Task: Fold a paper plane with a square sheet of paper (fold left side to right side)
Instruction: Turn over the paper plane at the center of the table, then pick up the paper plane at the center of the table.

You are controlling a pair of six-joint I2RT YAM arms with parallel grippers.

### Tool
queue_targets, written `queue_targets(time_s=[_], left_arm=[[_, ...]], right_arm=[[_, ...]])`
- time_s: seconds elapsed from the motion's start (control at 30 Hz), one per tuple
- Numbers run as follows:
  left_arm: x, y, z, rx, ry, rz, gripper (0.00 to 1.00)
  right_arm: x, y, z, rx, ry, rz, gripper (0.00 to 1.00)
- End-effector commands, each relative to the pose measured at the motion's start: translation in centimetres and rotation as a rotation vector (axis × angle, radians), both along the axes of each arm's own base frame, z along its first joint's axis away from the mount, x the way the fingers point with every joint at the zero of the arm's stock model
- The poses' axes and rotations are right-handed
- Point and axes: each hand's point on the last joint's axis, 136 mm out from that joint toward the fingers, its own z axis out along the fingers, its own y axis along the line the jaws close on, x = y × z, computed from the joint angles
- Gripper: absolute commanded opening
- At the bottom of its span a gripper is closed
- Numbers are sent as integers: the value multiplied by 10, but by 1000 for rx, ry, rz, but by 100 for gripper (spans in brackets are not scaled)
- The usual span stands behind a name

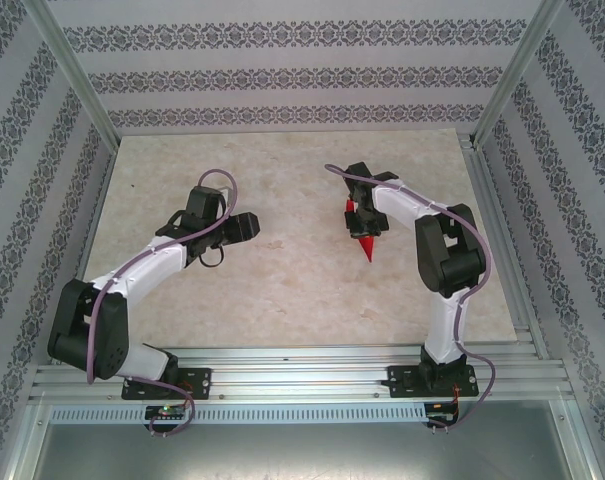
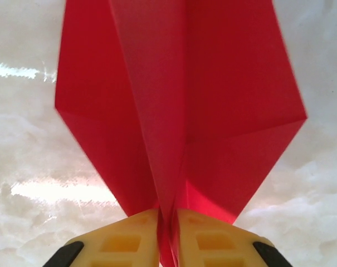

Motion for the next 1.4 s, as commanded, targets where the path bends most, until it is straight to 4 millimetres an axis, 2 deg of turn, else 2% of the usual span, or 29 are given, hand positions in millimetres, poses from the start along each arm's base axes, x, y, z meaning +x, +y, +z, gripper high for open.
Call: queue_targets(time_s=[0.0,0.27,0.53,0.8,0.93,1.03,1.2,1.37], left_arm=[[8,8,16,32,-65,15,69],[8,8,12,29,-55,19,69],[7,9,13,38,-55,20,70],[7,17,30,69,-104,38,75],[6,21,38,78,-125,48,77],[4,25,46,91,-153,57,82],[2,37,67,132,-224,92,99],[-3,49,79,177,-264,117,100]], right_arm=[[8,-4,3,-6,-8,-25,20],[12,-17,-1,-80,-2,-26,24],[9,-16,-17,-53,40,-37,24],[9,-17,-22,-24,69,-51,27],[14,-15,-22,-22,73,-40,18],[24,-12,-9,-11,37,-30,8],[53,-6,15,11,-20,-22,5],[90,1,18,57,-34,-58,5]])
